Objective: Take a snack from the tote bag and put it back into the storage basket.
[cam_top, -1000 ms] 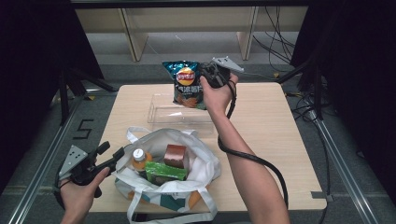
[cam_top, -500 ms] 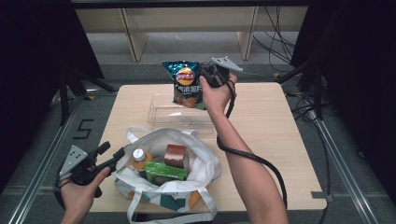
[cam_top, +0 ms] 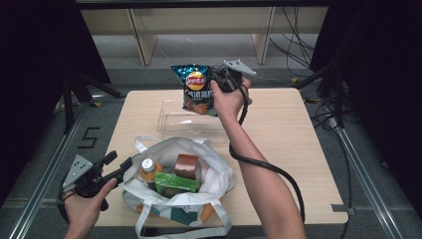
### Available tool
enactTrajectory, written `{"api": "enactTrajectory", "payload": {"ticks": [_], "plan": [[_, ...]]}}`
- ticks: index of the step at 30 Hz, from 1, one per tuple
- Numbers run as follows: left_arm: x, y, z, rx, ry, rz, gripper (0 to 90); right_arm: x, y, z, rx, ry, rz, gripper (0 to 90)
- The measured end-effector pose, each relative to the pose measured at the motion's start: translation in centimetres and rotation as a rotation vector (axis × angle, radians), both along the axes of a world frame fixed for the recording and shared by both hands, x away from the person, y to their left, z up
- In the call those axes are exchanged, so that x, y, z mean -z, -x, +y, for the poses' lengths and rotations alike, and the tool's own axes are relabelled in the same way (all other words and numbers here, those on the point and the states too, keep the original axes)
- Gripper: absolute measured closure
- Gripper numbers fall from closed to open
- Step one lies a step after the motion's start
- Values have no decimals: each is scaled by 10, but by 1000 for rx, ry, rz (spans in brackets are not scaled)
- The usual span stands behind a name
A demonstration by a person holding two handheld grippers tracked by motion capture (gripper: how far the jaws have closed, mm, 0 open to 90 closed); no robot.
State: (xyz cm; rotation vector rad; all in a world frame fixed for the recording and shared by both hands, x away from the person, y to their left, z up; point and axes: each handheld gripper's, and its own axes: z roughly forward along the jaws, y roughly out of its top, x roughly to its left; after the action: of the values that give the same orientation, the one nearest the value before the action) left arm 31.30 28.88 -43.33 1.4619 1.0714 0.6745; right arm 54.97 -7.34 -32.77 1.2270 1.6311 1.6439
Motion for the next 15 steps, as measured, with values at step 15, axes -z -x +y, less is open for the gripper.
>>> {"api": "enactTrajectory", "payload": {"ticks": [15], "plan": [[0,0,0,0,0,3,340,1,-5,0,15,0,2,900]]}}
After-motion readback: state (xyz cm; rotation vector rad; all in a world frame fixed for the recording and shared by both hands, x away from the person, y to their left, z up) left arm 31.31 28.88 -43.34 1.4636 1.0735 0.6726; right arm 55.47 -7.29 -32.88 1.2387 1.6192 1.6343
